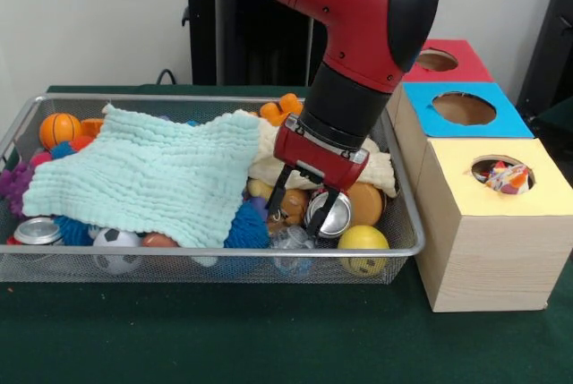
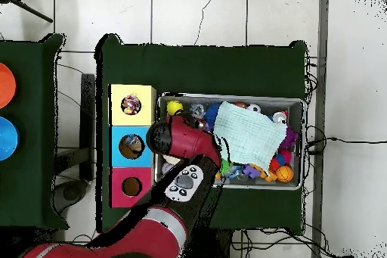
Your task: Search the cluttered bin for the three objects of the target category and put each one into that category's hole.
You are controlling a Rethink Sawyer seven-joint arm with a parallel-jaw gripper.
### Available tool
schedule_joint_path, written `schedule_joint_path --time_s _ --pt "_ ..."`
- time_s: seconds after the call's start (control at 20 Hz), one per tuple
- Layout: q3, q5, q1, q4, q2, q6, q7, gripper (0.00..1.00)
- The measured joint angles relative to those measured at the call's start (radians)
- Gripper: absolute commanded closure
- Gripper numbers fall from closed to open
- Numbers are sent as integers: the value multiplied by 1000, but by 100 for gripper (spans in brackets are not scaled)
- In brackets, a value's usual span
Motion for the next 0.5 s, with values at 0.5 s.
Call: schedule_joint_path --time_s 0.5 --pt "250 -149 -281 88 -148 -70 0 0"
